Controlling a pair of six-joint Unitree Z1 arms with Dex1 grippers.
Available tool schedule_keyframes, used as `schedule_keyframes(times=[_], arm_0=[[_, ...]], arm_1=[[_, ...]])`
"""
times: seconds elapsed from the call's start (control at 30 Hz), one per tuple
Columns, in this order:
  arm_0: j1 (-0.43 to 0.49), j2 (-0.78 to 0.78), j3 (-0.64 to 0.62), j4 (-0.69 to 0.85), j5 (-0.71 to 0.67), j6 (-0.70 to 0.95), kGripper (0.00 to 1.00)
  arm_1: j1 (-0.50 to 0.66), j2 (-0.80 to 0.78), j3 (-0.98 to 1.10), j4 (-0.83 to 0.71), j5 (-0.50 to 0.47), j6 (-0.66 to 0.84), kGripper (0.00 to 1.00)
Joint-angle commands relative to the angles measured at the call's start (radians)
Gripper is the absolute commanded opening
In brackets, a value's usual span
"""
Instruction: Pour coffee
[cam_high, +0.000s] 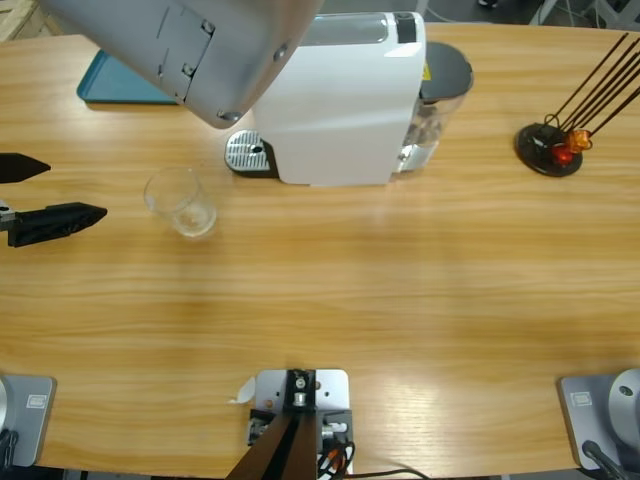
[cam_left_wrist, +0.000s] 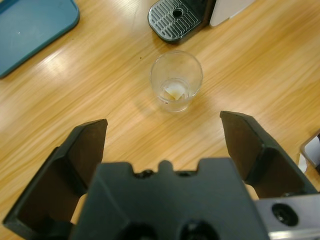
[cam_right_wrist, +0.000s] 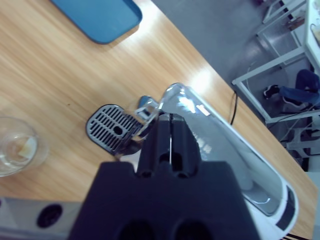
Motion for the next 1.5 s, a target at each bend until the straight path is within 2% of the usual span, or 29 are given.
schedule_keyframes(times=[0.03, 0.3, 0.4, 0.43, 0.47, 0.5, 0.53, 0.6, 0.73, 0.87, 0.9, 0.93, 1.07, 1.2, 1.33, 1.4, 1.5], arm_0=[[-0.006, 0.032, 0.022, 0.005, 0.003, -0.006, 0.977], [-0.006, 0.039, 0.021, 0.004, 0.003, -0.008, 0.977], [-0.006, 0.04, 0.021, 0.002, 0.003, -0.008, 0.977], [-0.006, 0.041, 0.021, 0.002, 0.003, -0.008, 0.977], [-0.006, 0.043, 0.021, 0.002, 0.003, -0.008, 0.977], [-0.006, 0.043, 0.021, 0.002, 0.003, -0.008, 0.977], [-0.006, 0.045, 0.02, 0.002, 0.004, -0.008, 0.977], [-0.006, 0.045, 0.021, 0.002, 0.003, -0.008, 0.977], [-0.006, 0.042, 0.021, 0.002, 0.004, -0.01, 0.977], [-0.006, 0.038, 0.026, -0.007, 0.004, -0.011, 0.977], [-0.006, 0.039, 0.031, -0.018, 0.003, -0.01, 0.977], [-0.006, 0.042, 0.034, -0.028, 0.003, -0.009, 0.976], [-0.006, 0.105, 0.049, -0.116, 0.0, 0.008, 0.968], [-0.006, 0.196, 0.086, -0.261, -0.075, -0.035, 0.964], [-0.007, 0.268, 0.091, -0.295, -0.133, -0.039, 0.964], [-0.009, 0.282, 0.109, -0.296, -0.12, -0.045, 0.964], [-0.021, 0.285, 0.13, -0.296, -0.03, -0.063, 0.965]], arm_1=[[-0.005, 0.184, 0.102, 0.013, 0.054, 0.018, 0.0], [-0.005, 0.03, 0.103, 0.095, 0.009, 0.015, 0.0], [-0.005, -0.094, 0.149, 0.131, 0.027, 0.025, 0.0], [-0.006, -0.146, 0.177, 0.131, 0.069, 0.033, 0.0], [-0.012, -0.228, 0.226, 0.109, 0.161, 0.037, 0.0], [-0.021, -0.31, 0.284, 0.052, 0.263, 0.037, 0.0], [-0.05, -0.423, 0.378, -0.045, 0.42, 0.038, 0.0], [-0.097, -0.563, 0.488, -0.141, 0.612, 0.046, 0.0], [-0.105, -0.648, 0.553, -0.068, 0.632, 0.082, 0.003], [-0.105, -0.684, 0.684, -0.015, 0.575, 0.151, 0.805], [-0.105, -0.687, 0.722, -0.011, 0.567, 0.158, 0.959], [-0.105, -0.688, 0.751, -0.01, 0.556, 0.164, 0.997], [-0.105, -0.75, 0.884, -0.019, 0.494, 0.178, 1.0], [-0.105, -0.82, 0.97, -0.051, 0.47, 0.186, 1.0], [-0.105, -0.909, 1.025, -0.056, 0.431, 0.222, 1.0], [-0.105, -0.952, 1.065, -0.056, 0.43, 0.24, 1.0], [-0.105, -0.991, 1.109, -0.056, 0.452, 0.257, 1.0]])
